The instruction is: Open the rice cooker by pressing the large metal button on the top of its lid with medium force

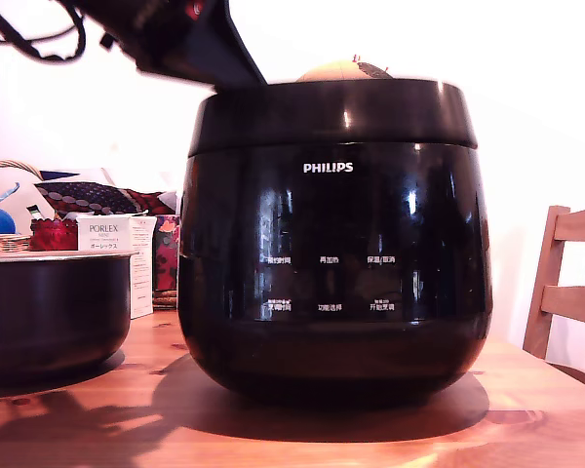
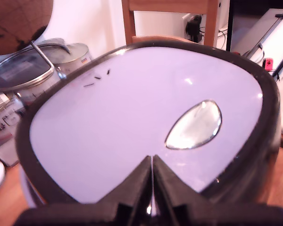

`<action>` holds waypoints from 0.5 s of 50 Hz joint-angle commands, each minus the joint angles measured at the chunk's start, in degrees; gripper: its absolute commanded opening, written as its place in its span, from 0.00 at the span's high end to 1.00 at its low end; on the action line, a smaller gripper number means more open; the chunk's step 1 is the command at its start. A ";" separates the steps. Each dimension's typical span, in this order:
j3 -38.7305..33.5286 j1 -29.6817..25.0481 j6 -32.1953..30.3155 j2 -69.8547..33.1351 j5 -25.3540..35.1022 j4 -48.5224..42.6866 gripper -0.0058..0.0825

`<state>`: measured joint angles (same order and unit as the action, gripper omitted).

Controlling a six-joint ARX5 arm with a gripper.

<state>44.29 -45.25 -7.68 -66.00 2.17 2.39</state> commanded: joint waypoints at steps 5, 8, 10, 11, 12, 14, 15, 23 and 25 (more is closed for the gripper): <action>-1.55 0.26 0.26 0.87 -0.09 0.15 0.96; -1.55 0.24 0.39 0.87 -0.09 0.31 0.96; -1.55 0.24 0.44 0.87 -0.07 0.57 0.96; -1.55 0.24 0.57 0.87 -0.07 0.76 0.96; -1.53 0.24 0.61 0.87 -0.07 0.96 0.96; -1.53 0.24 1.42 0.90 -0.07 2.10 0.96; -1.53 0.24 1.51 0.90 -0.07 2.54 0.96; -1.53 0.24 1.73 1.51 -0.09 6.27 0.96; -1.51 0.24 1.73 1.62 -0.09 6.88 0.96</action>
<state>44.23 -45.21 -6.20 -64.53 2.00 8.60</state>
